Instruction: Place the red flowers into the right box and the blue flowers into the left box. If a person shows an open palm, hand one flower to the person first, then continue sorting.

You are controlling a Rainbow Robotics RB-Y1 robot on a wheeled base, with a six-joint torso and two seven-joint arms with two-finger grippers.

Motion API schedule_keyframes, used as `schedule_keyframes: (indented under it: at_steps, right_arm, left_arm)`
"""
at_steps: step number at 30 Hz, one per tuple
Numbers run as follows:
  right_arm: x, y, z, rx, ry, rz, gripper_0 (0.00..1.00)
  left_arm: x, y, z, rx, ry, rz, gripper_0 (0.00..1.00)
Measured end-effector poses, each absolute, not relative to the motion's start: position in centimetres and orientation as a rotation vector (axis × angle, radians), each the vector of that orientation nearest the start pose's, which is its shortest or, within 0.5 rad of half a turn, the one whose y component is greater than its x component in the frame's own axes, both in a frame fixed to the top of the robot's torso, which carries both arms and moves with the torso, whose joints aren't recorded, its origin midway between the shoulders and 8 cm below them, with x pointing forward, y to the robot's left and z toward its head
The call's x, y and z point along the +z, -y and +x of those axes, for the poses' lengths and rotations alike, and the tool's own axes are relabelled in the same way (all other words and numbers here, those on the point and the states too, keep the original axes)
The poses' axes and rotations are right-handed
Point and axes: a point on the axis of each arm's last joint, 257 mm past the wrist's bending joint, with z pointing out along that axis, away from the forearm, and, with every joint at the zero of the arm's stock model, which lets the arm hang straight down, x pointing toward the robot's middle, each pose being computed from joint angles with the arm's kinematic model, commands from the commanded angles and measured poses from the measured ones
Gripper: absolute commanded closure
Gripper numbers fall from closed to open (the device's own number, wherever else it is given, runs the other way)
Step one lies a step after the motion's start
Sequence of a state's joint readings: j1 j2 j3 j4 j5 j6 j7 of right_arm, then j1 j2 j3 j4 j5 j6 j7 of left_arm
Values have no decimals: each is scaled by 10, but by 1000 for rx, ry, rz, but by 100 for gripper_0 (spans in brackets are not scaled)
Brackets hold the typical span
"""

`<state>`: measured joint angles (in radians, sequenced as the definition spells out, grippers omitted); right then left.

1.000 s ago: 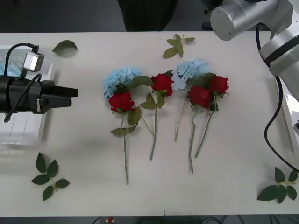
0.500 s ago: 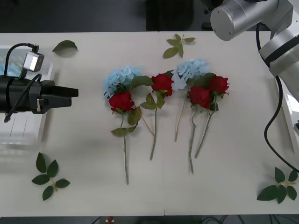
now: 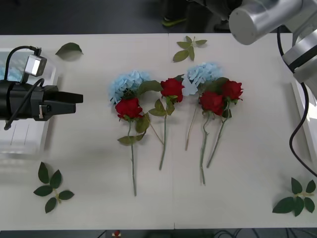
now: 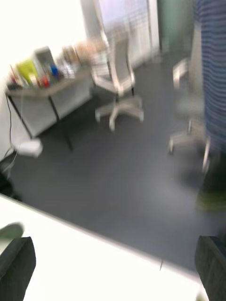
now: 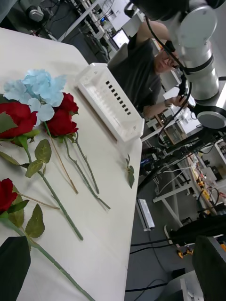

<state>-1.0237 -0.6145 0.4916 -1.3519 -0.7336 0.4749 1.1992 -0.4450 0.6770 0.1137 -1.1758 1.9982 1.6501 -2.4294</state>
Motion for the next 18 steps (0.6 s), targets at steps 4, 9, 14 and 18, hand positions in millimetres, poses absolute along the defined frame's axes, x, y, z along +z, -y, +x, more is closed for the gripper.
schedule_keyframes:
  at_steps: [4,9,14,18]
  right_arm:
    - [50,66,643,623,-1834,-211,2]
    - [15,76,584,686,-2162,-60,2]
    - [-25,97,540,635,-2415,0,2]
    - [-60,120,514,584,-2559,39,2]
  left_arm:
    - [-123,-194,422,-1404,-1791,852,0]
    - [-123,-194,422,-1404,-1791,851,0]
    - [-127,-199,425,-1367,-1818,853,0]
    - [-124,-209,433,-1316,-1928,789,0]
